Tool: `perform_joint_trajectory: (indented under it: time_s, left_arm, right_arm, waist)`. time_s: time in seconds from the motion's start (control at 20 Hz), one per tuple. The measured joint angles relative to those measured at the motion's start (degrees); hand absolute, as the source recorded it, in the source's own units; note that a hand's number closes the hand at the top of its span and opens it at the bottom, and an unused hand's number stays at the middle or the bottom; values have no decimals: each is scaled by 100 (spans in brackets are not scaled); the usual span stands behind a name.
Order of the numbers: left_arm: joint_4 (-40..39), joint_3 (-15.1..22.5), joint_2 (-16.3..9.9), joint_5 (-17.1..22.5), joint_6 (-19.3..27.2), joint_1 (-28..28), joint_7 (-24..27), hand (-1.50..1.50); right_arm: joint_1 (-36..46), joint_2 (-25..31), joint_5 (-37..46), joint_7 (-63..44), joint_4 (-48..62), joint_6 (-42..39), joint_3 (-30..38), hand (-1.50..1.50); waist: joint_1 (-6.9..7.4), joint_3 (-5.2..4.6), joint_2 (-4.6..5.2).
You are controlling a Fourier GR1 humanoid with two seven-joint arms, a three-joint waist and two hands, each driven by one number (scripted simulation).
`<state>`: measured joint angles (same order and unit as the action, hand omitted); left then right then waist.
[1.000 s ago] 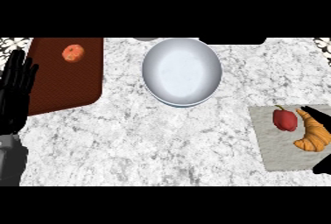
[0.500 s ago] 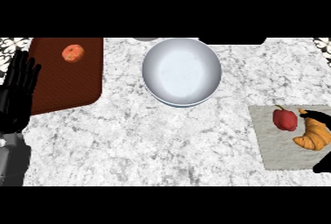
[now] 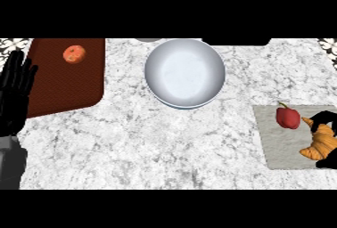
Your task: Pick the croissant from the placemat and place it in the bowl
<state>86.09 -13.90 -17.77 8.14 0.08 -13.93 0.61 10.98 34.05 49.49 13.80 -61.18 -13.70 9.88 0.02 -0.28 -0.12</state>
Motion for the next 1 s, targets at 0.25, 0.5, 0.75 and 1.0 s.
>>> perform_joint_trajectory:
  time_s: [0.25, 0.5, 0.75, 1.0]
  left_arm:
    - [-89, -96, -37, -4, -7, 12, 43, 0]
    - [-30, -202, -60, -6, 56, 209, 13, 0]
    - [53, -256, -79, -17, 91, 303, 14, 0]
    - [212, -179, -11, -33, 111, 351, -45, 0]
  right_arm:
    - [-608, -167, 1, -512, -765, 125, 185, 150]
    - [-1612, -504, 69, -1780, -1690, 294, 573, 150]
    - [-2642, -848, 260, -2913, -3412, 274, 767, 150]
    - [-3392, -1154, 162, -3798, -5615, -174, 937, 150]
  waist:
    - [-107, -22, -33]
    - [-353, -65, -118]
    - [-422, -31, -103]
    - [-369, -15, -85]
